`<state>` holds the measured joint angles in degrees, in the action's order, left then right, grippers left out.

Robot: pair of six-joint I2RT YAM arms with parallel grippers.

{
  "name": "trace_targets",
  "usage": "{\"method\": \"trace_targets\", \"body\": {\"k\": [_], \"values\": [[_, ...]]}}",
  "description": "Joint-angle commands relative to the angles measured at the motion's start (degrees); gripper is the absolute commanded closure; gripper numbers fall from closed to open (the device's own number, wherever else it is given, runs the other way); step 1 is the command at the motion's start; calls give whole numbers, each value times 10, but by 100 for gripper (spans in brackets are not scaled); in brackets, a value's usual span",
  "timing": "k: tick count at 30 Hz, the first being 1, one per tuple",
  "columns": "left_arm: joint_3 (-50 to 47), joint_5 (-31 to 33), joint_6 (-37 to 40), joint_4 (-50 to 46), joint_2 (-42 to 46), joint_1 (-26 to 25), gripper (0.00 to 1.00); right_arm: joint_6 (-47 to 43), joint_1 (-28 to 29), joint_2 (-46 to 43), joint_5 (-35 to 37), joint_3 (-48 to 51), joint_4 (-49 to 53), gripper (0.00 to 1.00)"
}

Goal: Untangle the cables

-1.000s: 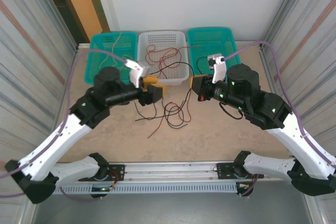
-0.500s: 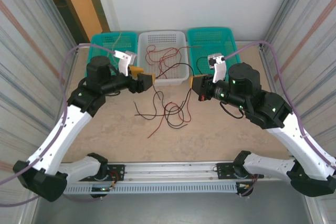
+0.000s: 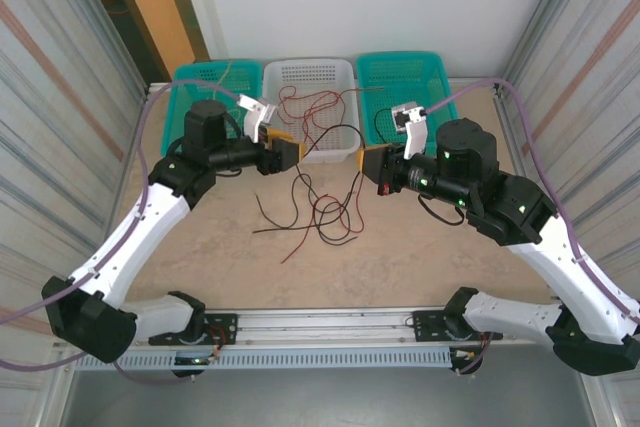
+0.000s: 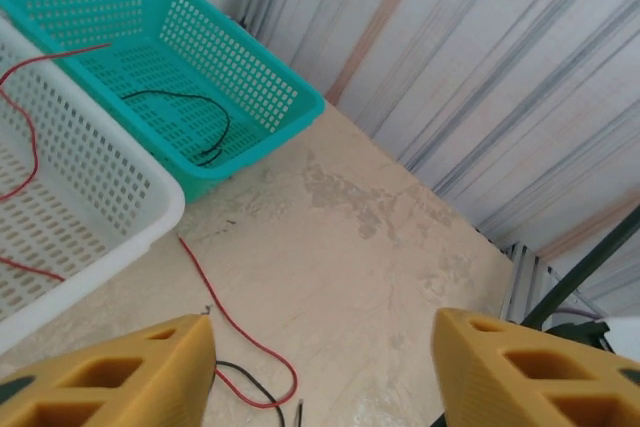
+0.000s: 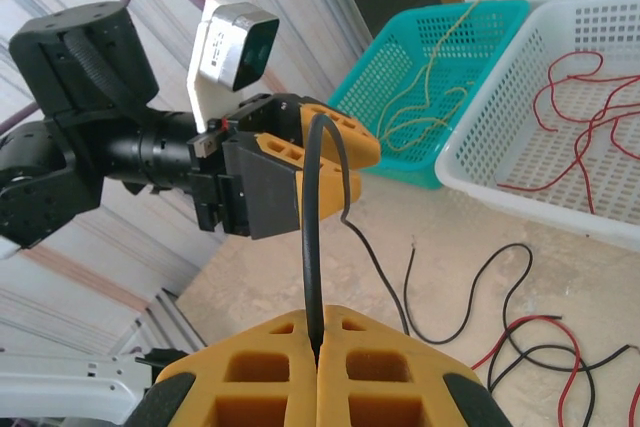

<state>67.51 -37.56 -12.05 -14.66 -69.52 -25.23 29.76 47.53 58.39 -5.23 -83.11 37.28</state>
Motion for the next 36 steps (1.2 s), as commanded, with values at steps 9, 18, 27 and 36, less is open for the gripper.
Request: {"method": "trace_targets", "body": {"k": [9, 18, 27, 36], "values": [[-7, -117, -13, 42, 10, -3, 49, 14, -12, -13, -17, -8, -25, 100], [-14, -158, -34, 72, -4, -4, 48, 21, -19, -15, -23, 3, -31, 100], [-4, -185, -40, 76, -16, -6, 59, 27, -26, -15, -35, 11, -42, 100], [6, -103, -41, 49, 7, -6, 100, 29, -41, -31, -12, 26, -28, 100]]}}
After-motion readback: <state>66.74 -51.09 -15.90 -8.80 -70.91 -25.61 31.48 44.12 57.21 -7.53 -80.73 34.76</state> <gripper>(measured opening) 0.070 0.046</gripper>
